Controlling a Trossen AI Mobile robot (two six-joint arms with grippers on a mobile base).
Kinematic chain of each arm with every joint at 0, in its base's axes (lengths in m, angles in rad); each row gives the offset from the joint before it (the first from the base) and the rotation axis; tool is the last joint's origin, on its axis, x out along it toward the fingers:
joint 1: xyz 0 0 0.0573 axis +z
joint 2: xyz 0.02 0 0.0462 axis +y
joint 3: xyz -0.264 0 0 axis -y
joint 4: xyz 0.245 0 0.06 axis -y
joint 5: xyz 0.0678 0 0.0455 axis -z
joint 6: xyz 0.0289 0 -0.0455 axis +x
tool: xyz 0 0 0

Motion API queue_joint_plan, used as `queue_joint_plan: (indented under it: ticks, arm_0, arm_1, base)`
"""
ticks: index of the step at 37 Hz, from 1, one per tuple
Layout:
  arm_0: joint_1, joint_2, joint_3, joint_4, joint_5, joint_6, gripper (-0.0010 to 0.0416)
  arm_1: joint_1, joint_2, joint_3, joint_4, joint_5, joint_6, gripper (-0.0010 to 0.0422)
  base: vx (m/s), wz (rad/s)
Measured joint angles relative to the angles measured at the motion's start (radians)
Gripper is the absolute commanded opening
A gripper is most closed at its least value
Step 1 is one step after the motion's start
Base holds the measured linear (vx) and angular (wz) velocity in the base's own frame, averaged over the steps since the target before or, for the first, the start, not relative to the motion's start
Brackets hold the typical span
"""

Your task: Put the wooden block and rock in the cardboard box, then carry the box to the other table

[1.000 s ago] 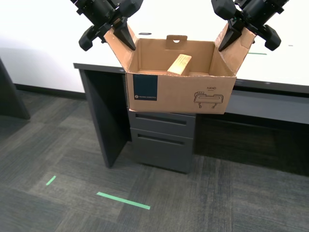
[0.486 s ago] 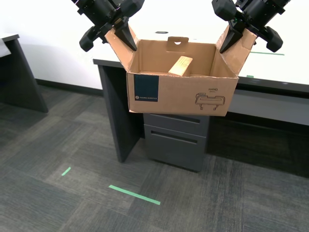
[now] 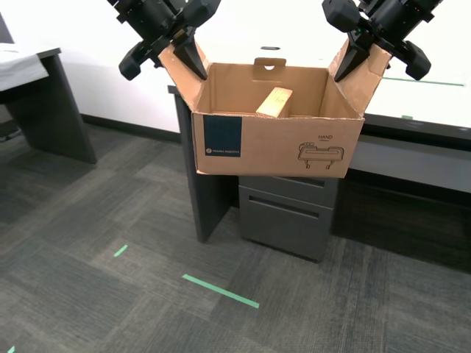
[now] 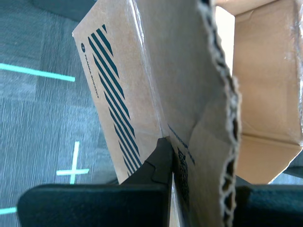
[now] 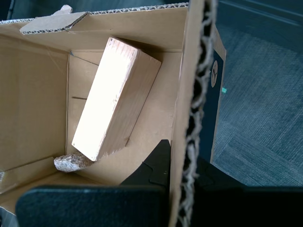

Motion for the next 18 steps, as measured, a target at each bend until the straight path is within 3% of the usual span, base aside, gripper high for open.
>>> queue_joint_plan:
  ticks: [18]
  arm_0:
    - [0.001,0.000,0.000,0.000,-0.004,0.000,-0.0001]
  arm_1:
    - [0.000,0.000,-0.001,-0.006,-0.002,0.019,-0.0001]
  base:
    - [-0.004,0.212]
